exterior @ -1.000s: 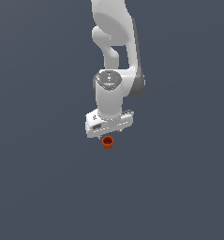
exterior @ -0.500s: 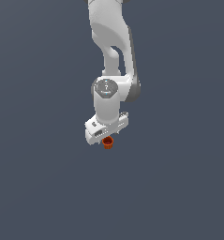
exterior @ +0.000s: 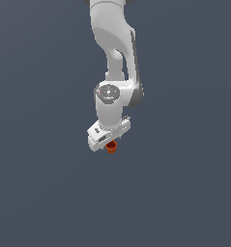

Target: Pick up the object and move it to a goal position.

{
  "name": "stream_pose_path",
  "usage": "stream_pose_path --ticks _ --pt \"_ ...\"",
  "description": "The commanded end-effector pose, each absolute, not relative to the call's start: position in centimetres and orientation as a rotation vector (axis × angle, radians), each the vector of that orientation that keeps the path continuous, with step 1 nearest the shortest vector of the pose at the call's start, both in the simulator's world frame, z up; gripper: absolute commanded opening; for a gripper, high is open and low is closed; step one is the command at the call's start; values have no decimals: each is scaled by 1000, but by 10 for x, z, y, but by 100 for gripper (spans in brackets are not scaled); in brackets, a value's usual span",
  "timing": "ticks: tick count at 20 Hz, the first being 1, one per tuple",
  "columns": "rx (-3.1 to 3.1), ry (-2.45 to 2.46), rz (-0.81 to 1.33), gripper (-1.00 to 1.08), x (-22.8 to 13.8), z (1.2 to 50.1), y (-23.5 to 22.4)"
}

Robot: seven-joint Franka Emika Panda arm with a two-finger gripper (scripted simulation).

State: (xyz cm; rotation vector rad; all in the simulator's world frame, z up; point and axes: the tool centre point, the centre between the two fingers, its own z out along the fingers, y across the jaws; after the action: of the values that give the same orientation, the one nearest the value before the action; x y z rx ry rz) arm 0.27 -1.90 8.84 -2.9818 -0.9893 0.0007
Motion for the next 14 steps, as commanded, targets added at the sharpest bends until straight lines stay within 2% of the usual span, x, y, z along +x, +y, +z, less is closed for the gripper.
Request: stream_pose_path --ticks 1,14 --pt "-2982 -990 1 100 3 88 -19" --pt "-2980 -995 0 100 2 42 -19"
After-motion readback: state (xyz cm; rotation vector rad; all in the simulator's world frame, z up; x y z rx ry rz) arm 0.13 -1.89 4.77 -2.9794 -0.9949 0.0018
